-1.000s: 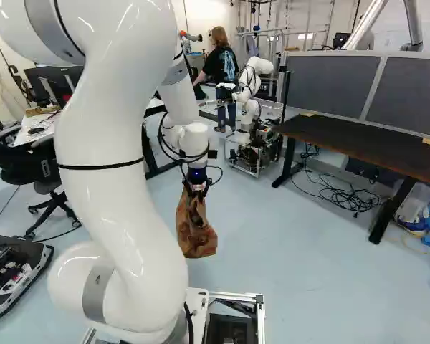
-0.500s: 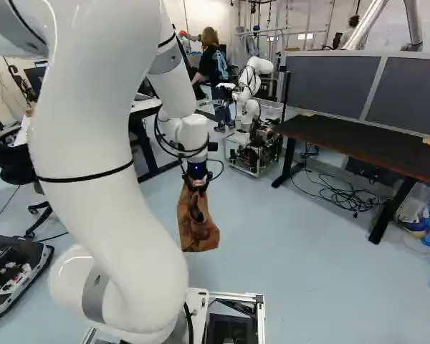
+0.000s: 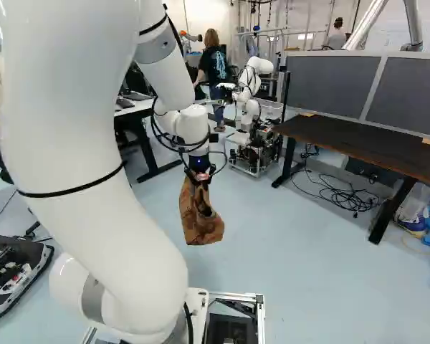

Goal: Pick up the bag on the ground and place it on the table

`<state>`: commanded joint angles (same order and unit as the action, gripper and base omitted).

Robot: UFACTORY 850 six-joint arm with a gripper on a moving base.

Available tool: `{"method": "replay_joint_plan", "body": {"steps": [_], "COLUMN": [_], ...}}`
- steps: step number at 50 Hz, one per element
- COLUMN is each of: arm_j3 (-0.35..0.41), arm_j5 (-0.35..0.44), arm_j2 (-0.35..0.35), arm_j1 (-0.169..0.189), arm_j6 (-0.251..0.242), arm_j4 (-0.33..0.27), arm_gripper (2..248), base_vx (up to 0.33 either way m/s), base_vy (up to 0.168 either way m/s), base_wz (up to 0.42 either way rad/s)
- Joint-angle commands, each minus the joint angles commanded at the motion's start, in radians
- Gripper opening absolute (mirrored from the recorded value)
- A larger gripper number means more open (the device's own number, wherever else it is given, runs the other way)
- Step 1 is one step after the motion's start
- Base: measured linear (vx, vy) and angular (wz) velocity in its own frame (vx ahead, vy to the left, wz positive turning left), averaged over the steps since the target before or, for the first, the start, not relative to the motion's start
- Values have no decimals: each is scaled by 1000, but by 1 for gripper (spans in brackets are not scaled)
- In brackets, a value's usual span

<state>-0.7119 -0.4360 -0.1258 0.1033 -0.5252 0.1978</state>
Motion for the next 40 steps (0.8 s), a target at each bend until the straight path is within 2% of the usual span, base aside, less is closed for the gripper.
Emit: {"method": "replay_joint_plan", "body": {"steps": [24, 40], "arm_j3": [-48, -112], "arm_j5": [-13, -103], "arm_j2": [37, 30], "arm_j1": [32, 42], "arm_j6": [0, 0], "arm_j4": [-105, -126], "arm_gripper": [27, 27], "base_vx": [0, 0], "base_vy": [0, 0], "base_wz": [0, 0]}}
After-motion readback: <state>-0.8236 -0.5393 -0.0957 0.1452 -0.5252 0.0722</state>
